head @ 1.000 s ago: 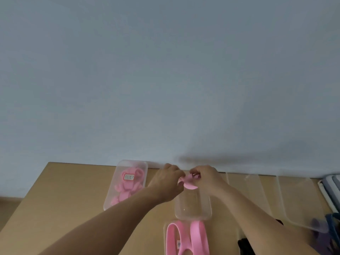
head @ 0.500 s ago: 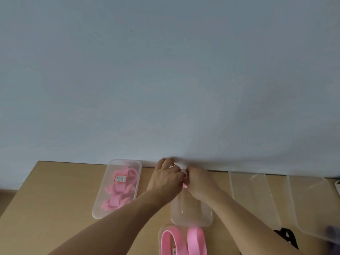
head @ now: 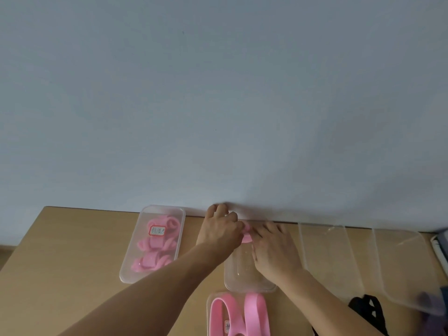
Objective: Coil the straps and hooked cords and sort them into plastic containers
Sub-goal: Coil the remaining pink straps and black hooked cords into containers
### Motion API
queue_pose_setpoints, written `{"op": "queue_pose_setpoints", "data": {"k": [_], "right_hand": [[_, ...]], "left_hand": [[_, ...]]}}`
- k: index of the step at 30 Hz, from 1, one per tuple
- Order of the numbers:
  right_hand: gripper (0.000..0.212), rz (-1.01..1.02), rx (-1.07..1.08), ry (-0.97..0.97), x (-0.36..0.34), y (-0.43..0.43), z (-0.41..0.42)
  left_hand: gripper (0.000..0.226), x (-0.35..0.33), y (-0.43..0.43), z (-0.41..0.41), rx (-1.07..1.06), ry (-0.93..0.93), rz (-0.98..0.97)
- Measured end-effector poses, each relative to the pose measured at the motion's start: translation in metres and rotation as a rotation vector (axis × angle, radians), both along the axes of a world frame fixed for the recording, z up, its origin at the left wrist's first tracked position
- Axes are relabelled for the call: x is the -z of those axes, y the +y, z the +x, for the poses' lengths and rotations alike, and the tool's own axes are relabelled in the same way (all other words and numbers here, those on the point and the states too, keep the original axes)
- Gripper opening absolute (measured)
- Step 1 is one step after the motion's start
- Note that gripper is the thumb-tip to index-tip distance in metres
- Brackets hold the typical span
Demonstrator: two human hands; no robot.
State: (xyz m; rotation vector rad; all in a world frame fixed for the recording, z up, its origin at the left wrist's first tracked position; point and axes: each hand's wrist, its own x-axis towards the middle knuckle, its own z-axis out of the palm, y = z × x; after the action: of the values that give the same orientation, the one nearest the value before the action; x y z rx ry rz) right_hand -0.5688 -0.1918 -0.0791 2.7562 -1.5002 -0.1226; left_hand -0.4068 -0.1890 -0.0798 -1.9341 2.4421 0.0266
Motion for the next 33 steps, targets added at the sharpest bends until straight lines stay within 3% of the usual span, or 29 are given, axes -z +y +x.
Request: {"op": "queue_pose_setpoints", "data": {"k": [6, 11, 15, 22, 28, 33], "right_hand": [[0.039, -0.052, -0.015, 0.032, -0.001, 0.004, -0.004], [0.050, 0.002, 0.027, 0.035, -0.002, 0.008, -0.006], [0.051, 0.003, 0.048, 0.004, -0.002, 0.008, -0.005], [0.054, -0.059, 0.016, -0.120, 0.000, 0.009, -0.008], [0.058, -0.074, 0.039, -0.176, -0.020, 0.019, -0.005], [0.047, -0.072, 0.018, -0.305, -0.047, 0.052, -0.006]], "left_hand": [[0.001, -0.005, 0.011, 0.003, 0.125, -0.074, -0.063], [0.036, 0.002, 0.014, 0.000, 0.159, -0.143, 0.047], [0.044, 0.003, 0.014, 0.006, 0.168, -0.181, 0.078], [0.043, -0.002, 0.022, 0.010, 0.189, -0.124, 0.032], [0.046, -0.010, 0.033, 0.014, 0.062, 0.020, 0.065], [0.052, -0.027, 0.067, 0.028, -0.002, 0.139, 0.023]]}}
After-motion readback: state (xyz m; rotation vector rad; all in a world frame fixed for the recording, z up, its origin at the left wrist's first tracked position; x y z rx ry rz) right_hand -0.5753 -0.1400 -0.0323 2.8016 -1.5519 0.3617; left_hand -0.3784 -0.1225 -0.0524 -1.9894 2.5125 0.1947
